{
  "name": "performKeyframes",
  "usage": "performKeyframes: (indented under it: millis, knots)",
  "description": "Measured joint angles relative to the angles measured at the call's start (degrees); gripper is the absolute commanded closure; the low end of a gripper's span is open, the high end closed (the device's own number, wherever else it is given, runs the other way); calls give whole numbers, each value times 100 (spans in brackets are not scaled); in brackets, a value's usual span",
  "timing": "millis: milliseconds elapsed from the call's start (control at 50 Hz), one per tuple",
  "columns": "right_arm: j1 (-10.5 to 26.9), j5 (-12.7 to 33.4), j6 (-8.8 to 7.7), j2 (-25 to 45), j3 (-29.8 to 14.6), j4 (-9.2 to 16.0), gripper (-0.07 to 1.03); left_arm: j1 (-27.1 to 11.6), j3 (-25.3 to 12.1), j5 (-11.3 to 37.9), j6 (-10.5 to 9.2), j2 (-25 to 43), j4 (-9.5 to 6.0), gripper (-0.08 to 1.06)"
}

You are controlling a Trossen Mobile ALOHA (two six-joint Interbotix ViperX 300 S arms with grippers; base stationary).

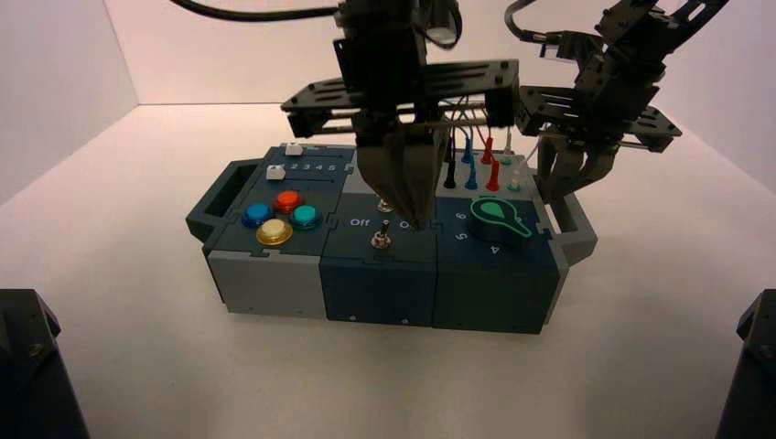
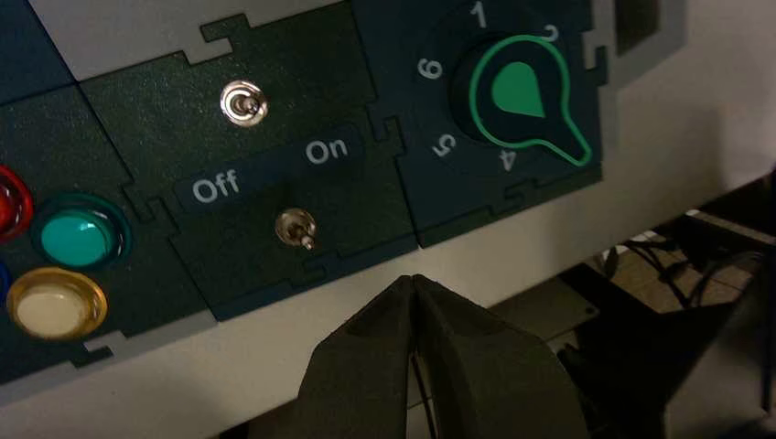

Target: Flip the bottom switch off with the left gripper.

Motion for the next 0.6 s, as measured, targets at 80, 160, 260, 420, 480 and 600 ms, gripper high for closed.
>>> performKeyframes:
  millis: [80,160,260,420,480,600]
  knots:
    - [0,0,0,0,0,0,99,0,0,-53,0,97,0,101]
    - [0,9,-9,0,0,0,99,0,0,-88,9,149,9,101]
    - [0,0,-9,0,0,0,99,0,-9,-105,9,167,44,101]
    - [0,0,-9,0,0,0,99,35,0,-114,9,176,97,101]
    - [0,0,-9,0,0,0,99,53,-9,-114,9,167,114,101]
    - [0,0,-9,0,0,0,99,79,-9,-114,26,176,141,101]
